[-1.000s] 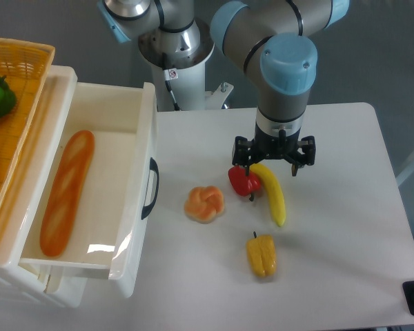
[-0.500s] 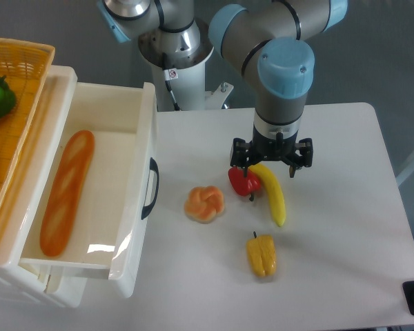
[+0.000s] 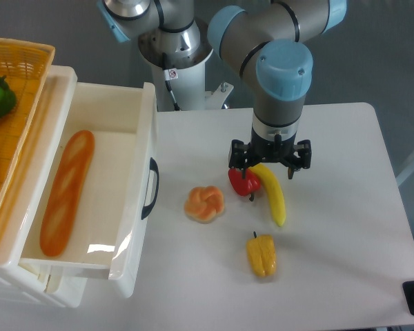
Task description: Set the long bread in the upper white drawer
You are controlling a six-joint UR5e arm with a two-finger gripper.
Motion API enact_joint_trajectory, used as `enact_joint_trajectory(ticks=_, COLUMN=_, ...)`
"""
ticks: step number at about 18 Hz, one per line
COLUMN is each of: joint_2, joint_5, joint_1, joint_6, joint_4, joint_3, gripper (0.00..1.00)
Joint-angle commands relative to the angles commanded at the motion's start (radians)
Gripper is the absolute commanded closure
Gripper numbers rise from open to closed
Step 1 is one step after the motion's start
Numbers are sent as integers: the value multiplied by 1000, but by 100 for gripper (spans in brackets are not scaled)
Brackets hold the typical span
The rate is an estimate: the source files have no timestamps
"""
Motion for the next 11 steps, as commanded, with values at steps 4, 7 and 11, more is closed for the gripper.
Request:
enact_joint_trajectory(ticks=4, joint_2=-2, joint_5=0, joint_1=-2, joint_6=6, joint_4=2, joint_3=5, gripper=0)
enact_joint_trajectory(ticks=7, joint_2=-2, joint_5=0, joint_1=0, joint_6=6, joint_4=2, joint_3=9, gripper=0)
enact_joint_trajectory(ticks=11, joint_2=2, joint_5=-2, joint_1=2, joint_6=6, joint_4=2, joint_3=11, gripper=0)
